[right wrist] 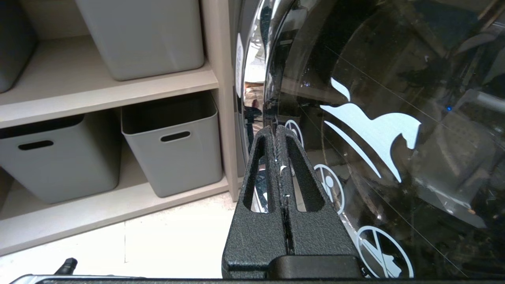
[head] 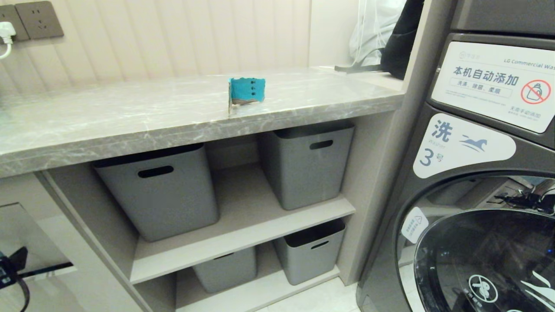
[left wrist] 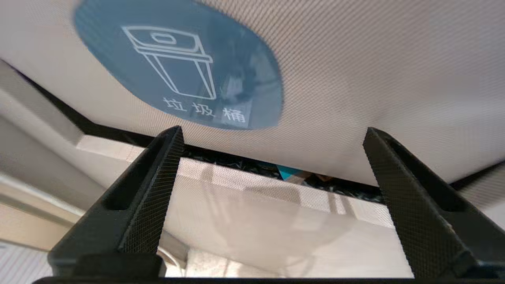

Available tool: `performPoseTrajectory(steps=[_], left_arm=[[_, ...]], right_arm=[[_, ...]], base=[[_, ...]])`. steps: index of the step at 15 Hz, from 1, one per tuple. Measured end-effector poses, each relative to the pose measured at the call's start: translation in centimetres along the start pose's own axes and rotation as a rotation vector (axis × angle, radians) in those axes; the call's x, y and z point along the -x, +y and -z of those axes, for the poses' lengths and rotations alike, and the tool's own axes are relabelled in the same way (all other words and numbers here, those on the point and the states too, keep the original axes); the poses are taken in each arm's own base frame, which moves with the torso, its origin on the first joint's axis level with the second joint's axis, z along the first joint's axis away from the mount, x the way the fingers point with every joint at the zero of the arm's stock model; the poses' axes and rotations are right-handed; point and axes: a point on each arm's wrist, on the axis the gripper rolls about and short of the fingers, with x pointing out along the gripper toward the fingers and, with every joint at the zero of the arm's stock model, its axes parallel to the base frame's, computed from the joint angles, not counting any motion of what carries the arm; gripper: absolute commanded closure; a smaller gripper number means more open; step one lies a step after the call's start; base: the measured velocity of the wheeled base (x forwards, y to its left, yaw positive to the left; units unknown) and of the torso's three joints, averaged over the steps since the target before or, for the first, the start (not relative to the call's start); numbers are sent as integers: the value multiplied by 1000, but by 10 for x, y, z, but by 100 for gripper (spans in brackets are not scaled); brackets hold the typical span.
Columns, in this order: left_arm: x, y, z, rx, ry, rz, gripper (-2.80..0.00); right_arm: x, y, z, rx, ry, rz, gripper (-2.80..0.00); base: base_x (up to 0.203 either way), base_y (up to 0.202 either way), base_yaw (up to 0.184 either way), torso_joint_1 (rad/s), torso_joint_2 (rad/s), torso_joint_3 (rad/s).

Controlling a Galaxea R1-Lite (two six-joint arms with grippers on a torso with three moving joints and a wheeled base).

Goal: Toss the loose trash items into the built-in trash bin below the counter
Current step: Put the garbage in the trash can

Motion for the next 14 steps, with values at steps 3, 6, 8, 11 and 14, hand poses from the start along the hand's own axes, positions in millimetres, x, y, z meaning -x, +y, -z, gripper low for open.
performPoseTrajectory(steps=[3,6,8,11,14], left_arm=[[21,-3,-5,-3,-24,34,0],[47,-11,-20,-32,-124,153,0],[63,-26,-35,-69,-230,279,0],[98,-61,-56,-122,-399,542,0],[142,-79,-61,-174,-496,762,0]], right_arm=[[0,0,0,0,0,0,0],[0,0,0,0,0,0,0],[0,0,0,0,0,0,0],[0,0,0,0,0,0,0],[0,0,0,0,0,0,0]], base=[[0,0,0,0,0,0],[0,0,0,0,0,0],[0,0,0,0,0,0],[0,0,0,0,0,0],[0,0,0,0,0,0]])
